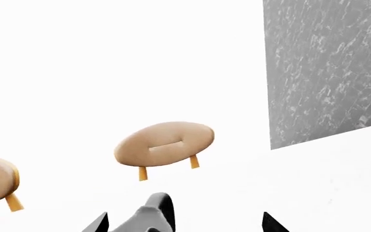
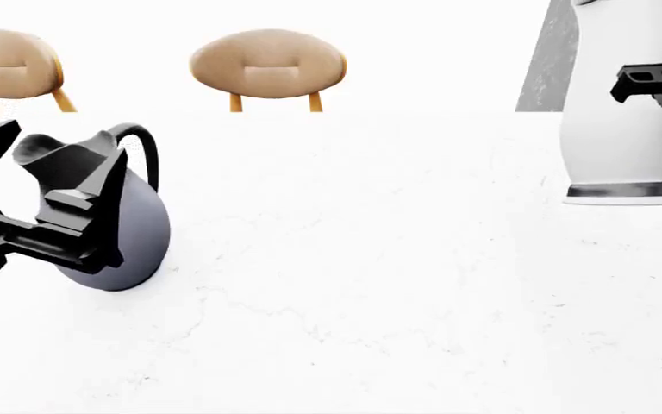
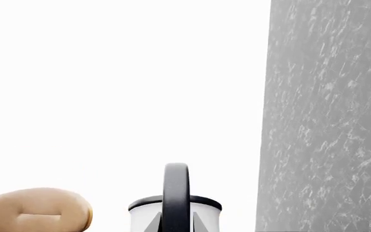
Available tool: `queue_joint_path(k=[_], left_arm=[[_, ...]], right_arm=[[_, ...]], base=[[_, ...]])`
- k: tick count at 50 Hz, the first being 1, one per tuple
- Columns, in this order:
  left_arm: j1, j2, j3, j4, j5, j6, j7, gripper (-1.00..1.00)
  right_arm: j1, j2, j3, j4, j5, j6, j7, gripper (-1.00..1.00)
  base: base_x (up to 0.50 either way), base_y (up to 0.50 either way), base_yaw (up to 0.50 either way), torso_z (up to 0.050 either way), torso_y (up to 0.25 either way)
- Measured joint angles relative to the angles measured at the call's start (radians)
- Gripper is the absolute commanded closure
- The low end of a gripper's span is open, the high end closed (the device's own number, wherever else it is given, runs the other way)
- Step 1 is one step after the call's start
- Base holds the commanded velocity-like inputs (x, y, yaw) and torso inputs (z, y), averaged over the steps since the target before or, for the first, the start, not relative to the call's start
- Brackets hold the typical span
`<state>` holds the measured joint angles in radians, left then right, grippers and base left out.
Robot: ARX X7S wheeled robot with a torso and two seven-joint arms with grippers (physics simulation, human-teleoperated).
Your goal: Pick the pitcher and pitcher and place them in the sink. Then turn on the water.
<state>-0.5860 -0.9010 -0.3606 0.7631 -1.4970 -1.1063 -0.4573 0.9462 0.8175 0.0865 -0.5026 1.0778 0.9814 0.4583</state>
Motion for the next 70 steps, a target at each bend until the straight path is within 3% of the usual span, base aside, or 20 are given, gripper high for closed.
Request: queue_joint_path(k=[42,70], left_arm=[[0.126,0.035,-0.032,-0.008,0.142,0.040,0.024,-1.00],[0.145,0.062,0.013,-0.043,0.226,0.062,0.030,-1.00]], right_arm=[[-0.011,-0.001,0.001,0.001,0.009,-0.010,0.007,1.00],[-0.013,-0.004,-0.003,0.006,0.010,-0.019,0.006,1.00]], base=[[0.00,0.00,0.00,0.001,0.001],[0.00,0.00,0.00,0.000,0.002]])
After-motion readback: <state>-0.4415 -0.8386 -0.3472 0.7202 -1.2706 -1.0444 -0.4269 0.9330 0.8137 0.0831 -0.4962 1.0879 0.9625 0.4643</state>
